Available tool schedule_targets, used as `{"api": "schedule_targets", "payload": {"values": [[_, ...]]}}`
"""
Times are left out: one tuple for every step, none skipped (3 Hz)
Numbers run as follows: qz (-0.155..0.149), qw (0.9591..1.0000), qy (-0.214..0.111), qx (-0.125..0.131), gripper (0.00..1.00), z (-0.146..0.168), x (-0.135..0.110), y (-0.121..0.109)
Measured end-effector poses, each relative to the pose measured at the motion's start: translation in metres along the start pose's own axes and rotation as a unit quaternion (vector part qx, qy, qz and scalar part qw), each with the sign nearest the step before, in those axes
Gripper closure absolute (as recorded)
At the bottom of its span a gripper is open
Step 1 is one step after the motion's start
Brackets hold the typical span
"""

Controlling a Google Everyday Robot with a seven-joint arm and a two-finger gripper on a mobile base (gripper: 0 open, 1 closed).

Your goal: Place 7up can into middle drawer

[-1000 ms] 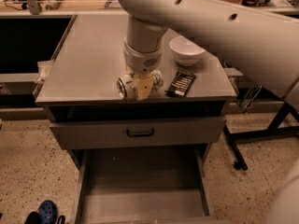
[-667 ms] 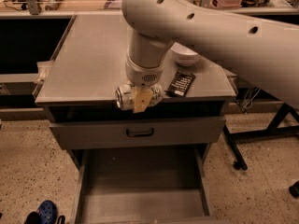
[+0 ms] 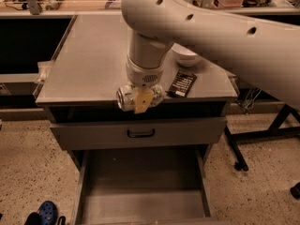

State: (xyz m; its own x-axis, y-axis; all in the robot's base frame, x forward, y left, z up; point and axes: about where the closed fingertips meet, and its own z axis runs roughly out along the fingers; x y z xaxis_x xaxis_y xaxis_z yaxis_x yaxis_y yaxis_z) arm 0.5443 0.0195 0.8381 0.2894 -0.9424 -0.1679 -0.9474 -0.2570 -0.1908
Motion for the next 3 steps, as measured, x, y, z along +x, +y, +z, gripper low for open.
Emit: {"api": "schedule_targets", "payload": {"values": [[0.037,0.9989,0.027,-0.009,1.00,0.012,0.016,0.011],[0.037,0.9989,0.027,-0.009,1.00,0.012,0.016,0.011],[0.027,0.9993,0.025,0.009,1.00,-0.007,0.010,0.020]]}}
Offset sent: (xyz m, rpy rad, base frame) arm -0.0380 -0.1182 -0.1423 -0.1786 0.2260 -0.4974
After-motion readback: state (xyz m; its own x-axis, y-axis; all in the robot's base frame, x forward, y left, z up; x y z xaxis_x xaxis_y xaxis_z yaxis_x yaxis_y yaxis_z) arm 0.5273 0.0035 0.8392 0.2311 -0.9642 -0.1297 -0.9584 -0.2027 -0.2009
